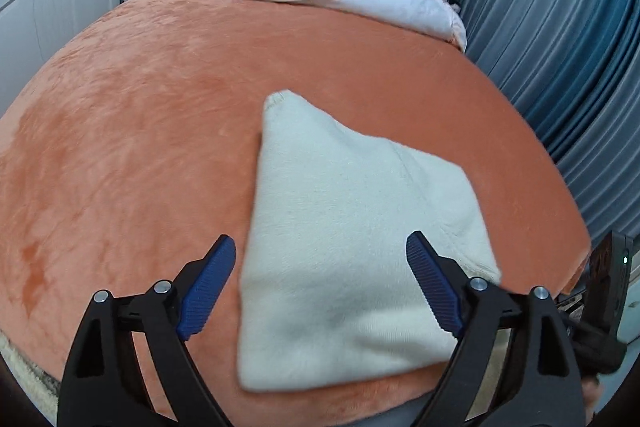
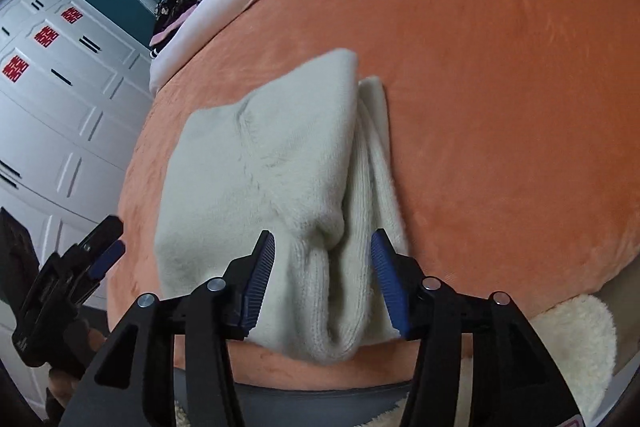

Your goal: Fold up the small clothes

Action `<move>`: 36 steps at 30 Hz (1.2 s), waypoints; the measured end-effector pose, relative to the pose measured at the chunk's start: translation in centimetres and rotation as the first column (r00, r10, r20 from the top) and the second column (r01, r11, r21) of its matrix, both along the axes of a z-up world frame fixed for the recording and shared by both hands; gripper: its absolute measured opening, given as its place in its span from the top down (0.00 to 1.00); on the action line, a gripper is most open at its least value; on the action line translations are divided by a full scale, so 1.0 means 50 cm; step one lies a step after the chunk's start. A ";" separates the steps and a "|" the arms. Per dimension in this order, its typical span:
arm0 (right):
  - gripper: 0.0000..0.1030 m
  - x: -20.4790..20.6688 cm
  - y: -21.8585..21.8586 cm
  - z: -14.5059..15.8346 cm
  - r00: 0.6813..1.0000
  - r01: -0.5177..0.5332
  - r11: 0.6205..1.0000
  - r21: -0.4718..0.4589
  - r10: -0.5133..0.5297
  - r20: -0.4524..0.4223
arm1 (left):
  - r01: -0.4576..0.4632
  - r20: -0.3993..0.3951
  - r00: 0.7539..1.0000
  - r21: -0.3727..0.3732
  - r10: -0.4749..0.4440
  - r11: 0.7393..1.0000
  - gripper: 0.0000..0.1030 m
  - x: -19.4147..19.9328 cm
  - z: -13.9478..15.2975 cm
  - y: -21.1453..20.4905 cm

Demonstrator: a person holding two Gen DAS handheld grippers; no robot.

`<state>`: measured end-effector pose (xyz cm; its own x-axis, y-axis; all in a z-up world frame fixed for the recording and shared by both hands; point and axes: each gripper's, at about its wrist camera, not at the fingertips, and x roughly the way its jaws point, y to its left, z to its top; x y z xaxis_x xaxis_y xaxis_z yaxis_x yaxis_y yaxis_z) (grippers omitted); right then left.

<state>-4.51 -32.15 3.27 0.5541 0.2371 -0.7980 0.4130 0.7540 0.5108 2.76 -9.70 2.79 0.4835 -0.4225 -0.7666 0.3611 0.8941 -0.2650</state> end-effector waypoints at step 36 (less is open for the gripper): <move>0.36 0.135 -0.027 -0.098 0.998 0.069 0.983 0.170 -0.068 -0.007 | -0.106 -0.403 0.915 -0.161 0.033 0.981 0.07 0.116 -0.185 -0.026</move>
<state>2.26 -33.53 -1.64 0.5727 0.3312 -0.7499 0.4614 0.6259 0.6288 8.54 -11.01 -6.48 0.1880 -0.5441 -0.8177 0.1317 0.8390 -0.5279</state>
